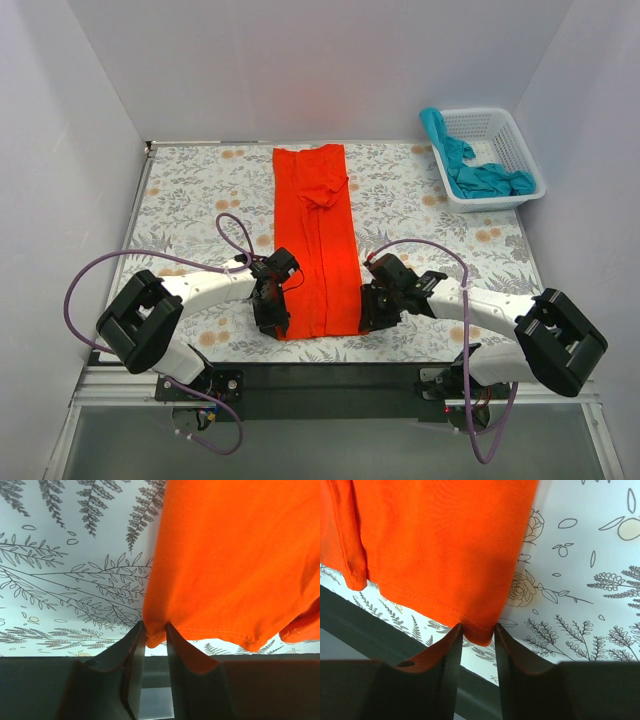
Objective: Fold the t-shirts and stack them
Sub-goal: Fold the tshirt
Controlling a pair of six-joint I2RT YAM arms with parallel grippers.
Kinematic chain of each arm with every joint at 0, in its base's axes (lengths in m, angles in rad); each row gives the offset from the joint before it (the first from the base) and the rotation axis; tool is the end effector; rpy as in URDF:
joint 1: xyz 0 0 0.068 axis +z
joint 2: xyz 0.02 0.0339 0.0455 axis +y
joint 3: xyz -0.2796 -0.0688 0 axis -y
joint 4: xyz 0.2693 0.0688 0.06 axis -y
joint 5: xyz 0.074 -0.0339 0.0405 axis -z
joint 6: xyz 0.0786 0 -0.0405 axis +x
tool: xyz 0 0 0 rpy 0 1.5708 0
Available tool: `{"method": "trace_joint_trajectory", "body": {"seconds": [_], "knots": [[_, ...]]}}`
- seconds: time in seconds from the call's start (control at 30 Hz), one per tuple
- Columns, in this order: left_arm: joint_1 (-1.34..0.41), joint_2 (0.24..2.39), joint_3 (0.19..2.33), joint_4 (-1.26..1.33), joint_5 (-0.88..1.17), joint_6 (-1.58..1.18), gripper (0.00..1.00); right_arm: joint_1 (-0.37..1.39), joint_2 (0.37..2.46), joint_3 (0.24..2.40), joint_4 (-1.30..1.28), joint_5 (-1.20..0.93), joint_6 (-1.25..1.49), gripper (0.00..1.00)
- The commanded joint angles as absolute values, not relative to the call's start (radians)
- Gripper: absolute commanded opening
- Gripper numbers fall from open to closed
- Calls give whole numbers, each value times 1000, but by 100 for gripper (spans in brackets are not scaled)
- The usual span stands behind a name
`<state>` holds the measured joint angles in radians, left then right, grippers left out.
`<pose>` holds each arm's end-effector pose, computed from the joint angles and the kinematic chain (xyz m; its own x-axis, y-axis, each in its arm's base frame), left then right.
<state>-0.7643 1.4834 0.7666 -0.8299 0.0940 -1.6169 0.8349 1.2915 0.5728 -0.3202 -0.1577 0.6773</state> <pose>0.1694 -0.1726 0.1081 -0.6566 -0.7482 0.0948 -0.7527 0.6580 -0.0197 0.1667 0.2025 0.1194 -0.9431 -0.1194 -0.3104 -0.2496 0.8709 0.4233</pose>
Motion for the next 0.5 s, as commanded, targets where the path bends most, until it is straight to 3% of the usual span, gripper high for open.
{"method": "trace_joint_trajectory", "body": {"seconds": [0.0,0.13,0.23,0.47], "knots": [[-775,1496,773,-815,104,-1617,21,836,1328,551,-347,-150,661,38],[-775,1493,776,-816,106,-1612,8,836,1336,552,-351,-169,650,27],[-775,1479,782,-828,98,-1612,0,836,1328,551,-376,-170,641,3],[-781,1390,772,-900,158,-1603,0,836,1260,569,-497,-204,604,1]]}}
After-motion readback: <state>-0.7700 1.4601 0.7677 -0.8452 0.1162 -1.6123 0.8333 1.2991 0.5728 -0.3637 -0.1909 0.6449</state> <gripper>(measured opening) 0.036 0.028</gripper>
